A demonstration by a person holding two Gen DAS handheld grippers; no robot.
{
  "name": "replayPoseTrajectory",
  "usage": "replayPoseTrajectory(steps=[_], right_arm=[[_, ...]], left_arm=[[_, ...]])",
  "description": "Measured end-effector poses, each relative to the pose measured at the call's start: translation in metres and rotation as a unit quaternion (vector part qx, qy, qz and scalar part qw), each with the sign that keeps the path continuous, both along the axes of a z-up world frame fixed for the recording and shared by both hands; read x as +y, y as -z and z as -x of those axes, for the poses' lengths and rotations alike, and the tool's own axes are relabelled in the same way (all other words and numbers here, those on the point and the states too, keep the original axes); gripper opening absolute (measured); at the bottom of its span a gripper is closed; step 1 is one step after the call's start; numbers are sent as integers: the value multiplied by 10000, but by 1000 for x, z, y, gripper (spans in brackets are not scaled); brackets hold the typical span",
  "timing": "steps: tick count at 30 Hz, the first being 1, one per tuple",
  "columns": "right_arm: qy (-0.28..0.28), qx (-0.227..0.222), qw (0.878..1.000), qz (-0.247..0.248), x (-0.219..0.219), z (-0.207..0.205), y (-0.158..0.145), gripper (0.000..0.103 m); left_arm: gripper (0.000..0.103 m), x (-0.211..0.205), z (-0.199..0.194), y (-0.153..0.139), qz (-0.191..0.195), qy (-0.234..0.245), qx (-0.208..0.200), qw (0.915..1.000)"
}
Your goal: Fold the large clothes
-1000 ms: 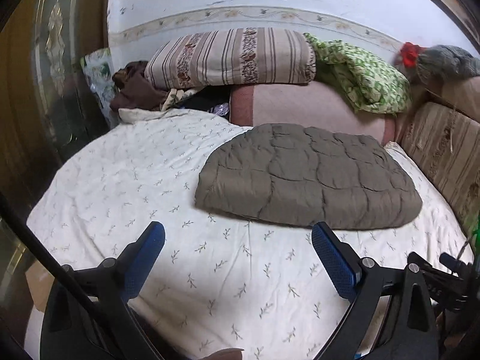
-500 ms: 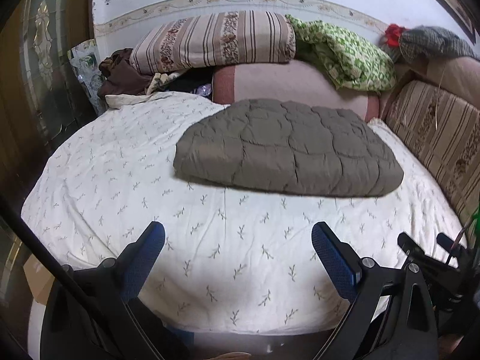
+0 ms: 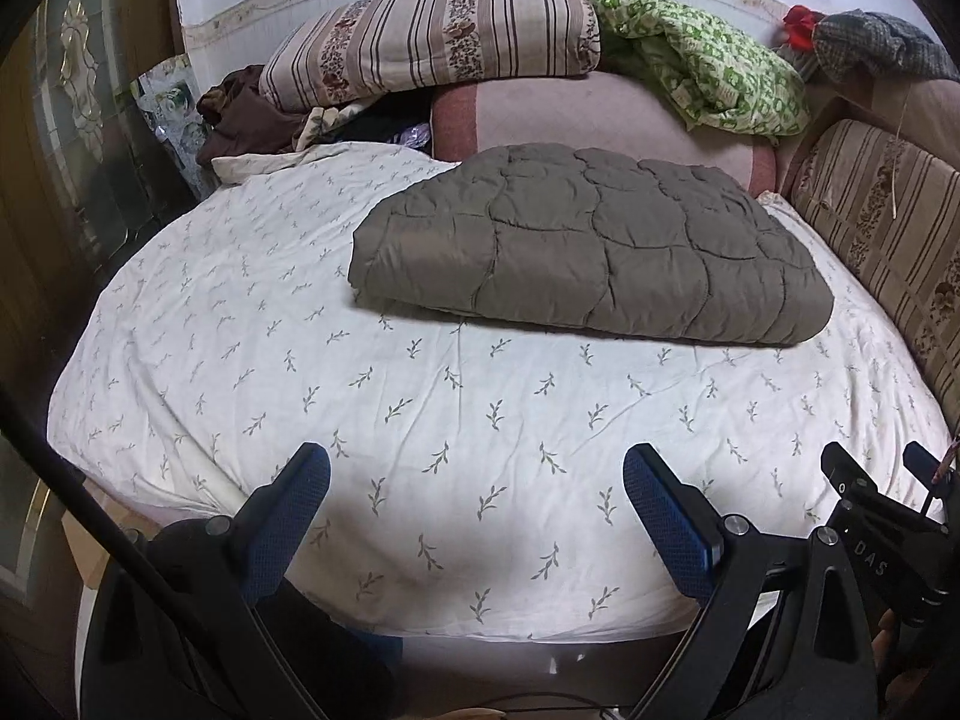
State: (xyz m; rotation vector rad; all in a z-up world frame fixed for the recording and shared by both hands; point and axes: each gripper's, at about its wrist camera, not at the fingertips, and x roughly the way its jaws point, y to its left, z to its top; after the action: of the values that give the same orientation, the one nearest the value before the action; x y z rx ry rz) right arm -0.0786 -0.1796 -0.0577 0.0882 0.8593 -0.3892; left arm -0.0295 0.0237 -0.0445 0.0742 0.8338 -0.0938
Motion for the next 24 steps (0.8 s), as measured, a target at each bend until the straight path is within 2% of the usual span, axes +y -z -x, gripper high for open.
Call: replayPoseTrajectory(steps=[24], right_arm=[[-148,268,9993,215,17,-14,10,93]], left_arm=[[98,6,-15,20,58,3,359,9993]])
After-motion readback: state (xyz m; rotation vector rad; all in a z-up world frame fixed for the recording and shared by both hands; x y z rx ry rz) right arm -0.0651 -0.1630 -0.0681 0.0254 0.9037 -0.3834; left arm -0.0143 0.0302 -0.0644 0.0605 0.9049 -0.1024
